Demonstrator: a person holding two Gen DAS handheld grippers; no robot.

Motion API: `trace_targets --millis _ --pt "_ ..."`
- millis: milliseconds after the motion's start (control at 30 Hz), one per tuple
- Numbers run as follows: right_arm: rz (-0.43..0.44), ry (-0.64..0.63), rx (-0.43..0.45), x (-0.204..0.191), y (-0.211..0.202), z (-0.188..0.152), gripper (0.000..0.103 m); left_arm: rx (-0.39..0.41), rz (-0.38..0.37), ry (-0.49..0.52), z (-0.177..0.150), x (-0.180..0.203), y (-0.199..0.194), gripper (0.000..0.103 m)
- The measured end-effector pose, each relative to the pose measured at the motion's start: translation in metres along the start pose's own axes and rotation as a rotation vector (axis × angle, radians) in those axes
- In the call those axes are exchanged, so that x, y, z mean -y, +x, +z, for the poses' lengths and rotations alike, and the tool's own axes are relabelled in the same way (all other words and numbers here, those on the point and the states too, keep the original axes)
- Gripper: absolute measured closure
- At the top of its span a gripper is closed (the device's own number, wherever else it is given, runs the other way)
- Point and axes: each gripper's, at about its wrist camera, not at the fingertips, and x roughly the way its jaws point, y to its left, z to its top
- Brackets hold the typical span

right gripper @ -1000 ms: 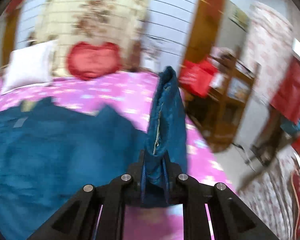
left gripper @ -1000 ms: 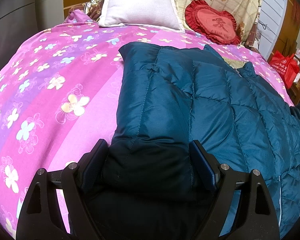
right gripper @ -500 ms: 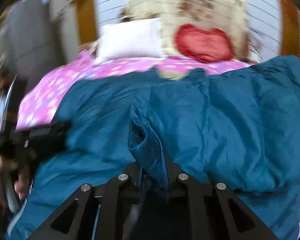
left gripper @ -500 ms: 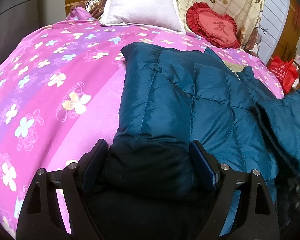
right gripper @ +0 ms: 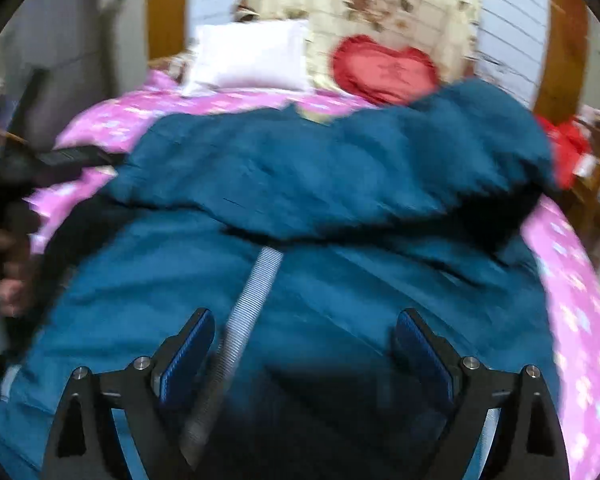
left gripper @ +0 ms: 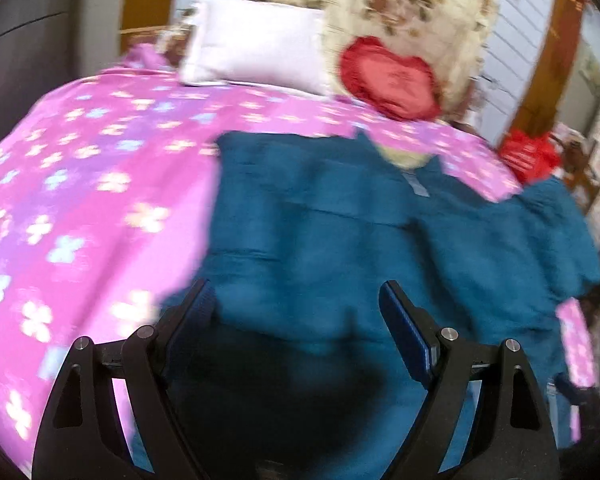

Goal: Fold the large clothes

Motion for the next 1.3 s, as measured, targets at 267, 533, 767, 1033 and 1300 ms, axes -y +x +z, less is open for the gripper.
trace_targets --millis 267,533,767,1033,1300 --pt "-0.013 0.109 -0.108 0.023 0.022 -0.014 0.008 -0.186 -0.158 0.08 -0.008 0.106 0.061 0.019" --pt "0.01 0.099 -0.137 0.021 0.025 -0.02 0.0 -0.128 -0.12 0.059 -0.008 0.106 0.056 0.095" --pt "0.007 0.098 -0.136 0.021 0.027 -0.02 0.0 0.015 -0.125 0.073 0.036 0.054 0.001 0.096" --pt "0.011 0.104 -0.139 0.018 0.027 -0.022 0.0 -0.019 -0.076 0.08 0.053 -0.009 0.009 0.097" --pt "0.025 0.114 -0.148 0.025 0.031 -0.021 0.0 -0.071 -0.013 -0.071 0.025 -0.048 0.023 0.057"
